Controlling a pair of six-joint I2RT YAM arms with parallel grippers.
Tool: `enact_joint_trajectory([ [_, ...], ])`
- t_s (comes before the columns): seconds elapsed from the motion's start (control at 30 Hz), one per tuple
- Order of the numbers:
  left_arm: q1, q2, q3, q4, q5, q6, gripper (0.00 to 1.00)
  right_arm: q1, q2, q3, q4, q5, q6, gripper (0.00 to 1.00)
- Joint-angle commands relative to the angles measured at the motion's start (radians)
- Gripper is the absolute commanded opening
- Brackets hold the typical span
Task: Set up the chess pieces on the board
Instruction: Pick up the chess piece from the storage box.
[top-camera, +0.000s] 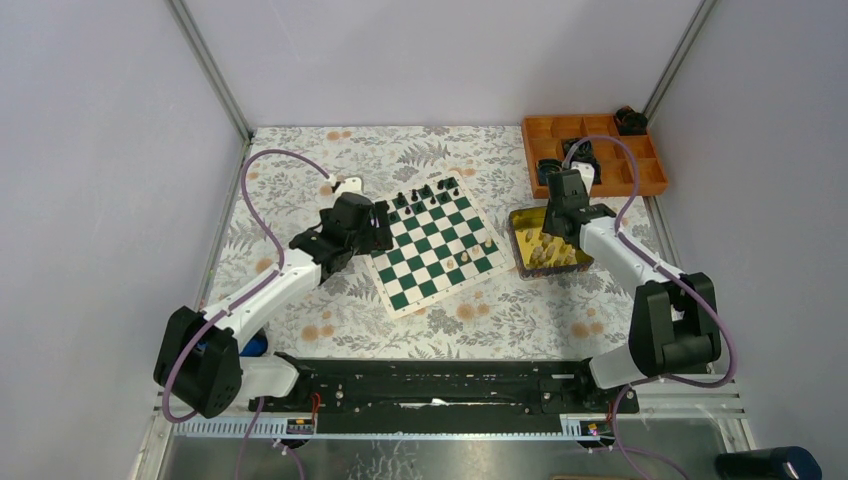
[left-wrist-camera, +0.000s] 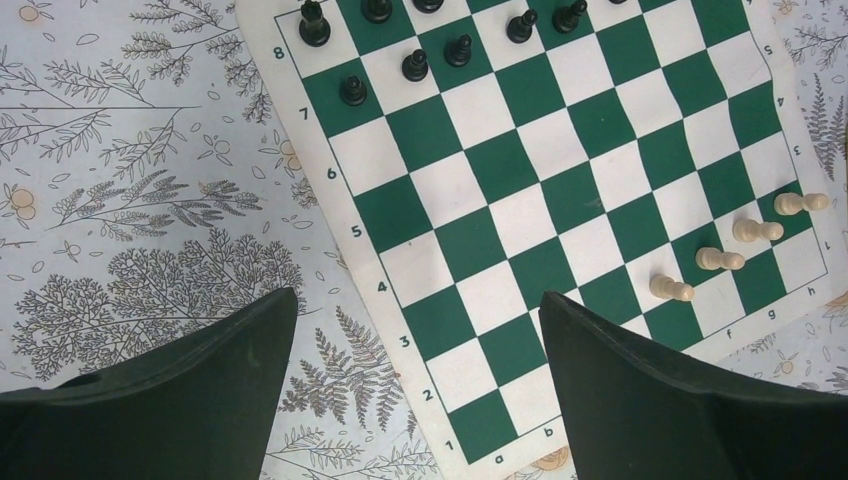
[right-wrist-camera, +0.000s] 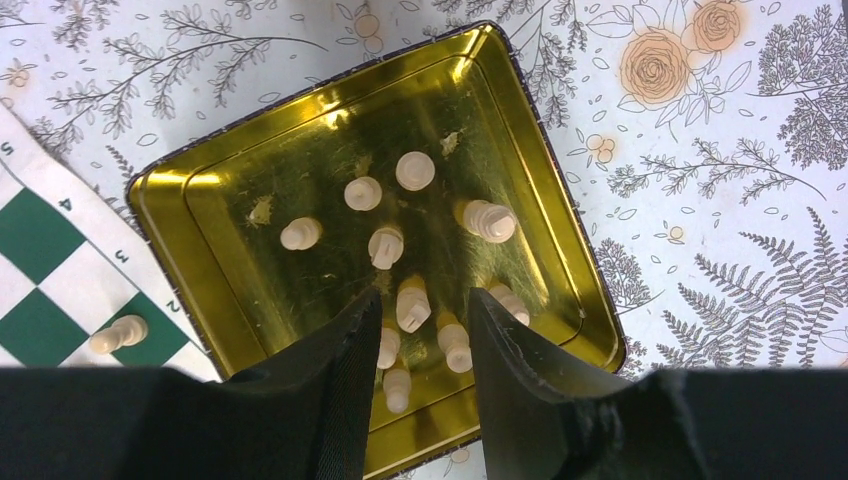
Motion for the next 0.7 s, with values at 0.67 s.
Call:
enact_joint_trajectory([
  [0.67,-0.009,-0.003,-0.028,0.073,0.0,0.044,0.99,-0.116,0.11,0.039,0.059,0.016,0.019,0.45],
])
